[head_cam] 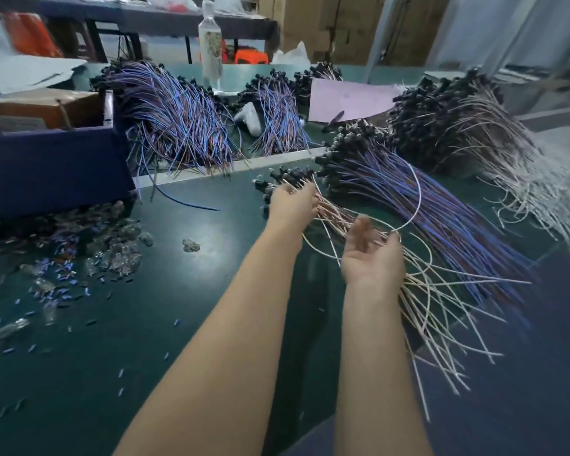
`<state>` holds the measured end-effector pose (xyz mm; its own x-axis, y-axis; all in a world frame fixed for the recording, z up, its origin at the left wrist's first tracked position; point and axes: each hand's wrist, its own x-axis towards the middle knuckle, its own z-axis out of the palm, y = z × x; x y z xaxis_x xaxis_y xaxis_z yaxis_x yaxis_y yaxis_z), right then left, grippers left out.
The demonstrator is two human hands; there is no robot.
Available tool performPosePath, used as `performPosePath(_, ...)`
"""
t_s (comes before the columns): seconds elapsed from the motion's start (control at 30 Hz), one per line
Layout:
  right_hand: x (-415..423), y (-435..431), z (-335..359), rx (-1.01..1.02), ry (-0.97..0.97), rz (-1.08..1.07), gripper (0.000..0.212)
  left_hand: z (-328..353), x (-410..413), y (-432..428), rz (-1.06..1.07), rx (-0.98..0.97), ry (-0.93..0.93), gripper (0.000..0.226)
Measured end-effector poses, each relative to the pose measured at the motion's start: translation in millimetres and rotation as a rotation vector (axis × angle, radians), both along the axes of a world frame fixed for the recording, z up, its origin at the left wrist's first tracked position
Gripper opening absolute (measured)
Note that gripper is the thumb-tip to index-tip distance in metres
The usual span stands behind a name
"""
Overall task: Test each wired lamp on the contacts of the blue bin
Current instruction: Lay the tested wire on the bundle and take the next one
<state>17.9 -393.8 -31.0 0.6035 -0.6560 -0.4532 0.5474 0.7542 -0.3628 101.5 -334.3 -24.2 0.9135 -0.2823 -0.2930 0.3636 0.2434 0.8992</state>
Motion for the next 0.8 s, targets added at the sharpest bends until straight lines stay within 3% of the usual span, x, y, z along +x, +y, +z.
performPosePath(0.13,2.6,0.8,0.2,-0.265,0.217,0.032,0.023,-23.4,-1.3,-8.8,-0.133,0.225,-0.139,0.025)
performPosePath(0.27,3.9,8.7,-9.1,-0.711,0.646,0.204,0.018,-25.9,0.2,-7.1,-0.170,0.268,-0.153,0.018)
performPosePath(0.4,0.6,8.8,-18.2,-1.056,0.952,0.332,0.037,-23.2,-3.4,-3.6,-0.214,0.330,-0.211,0.024)
performPosePath(0.47,-2.0,12.3,-16.2,-1.190,0.990,0.249,0.035,-21.6,-6.2,-0.8,-0.241,0.346,-0.219,0.033)
performPosePath(0.53,-3.3,22.9,-10.5,-1.100,0.742,-0.014,0.023,-21.7,-8.4,1.1,-0.252,0.342,-0.231,0.039)
performPosePath(0.63,-4.9,39.7,-1.4,-0.545,0.231,-0.221,0.014,-20.7,-12.3,2.5,-0.239,0.327,-0.201,0.048)
performPosePath(0.73,-7.7,42.1,-2.4,-0.160,0.091,-0.229,0.024,-18.7,-14.1,4.1,-0.248,0.316,-0.179,0.053)
performPosePath(0.8,-8.6,43.6,-3.8,-0.124,0.088,-0.178,0.023,-19.7,-13.0,5.0,-0.257,0.282,-0.150,0.056)
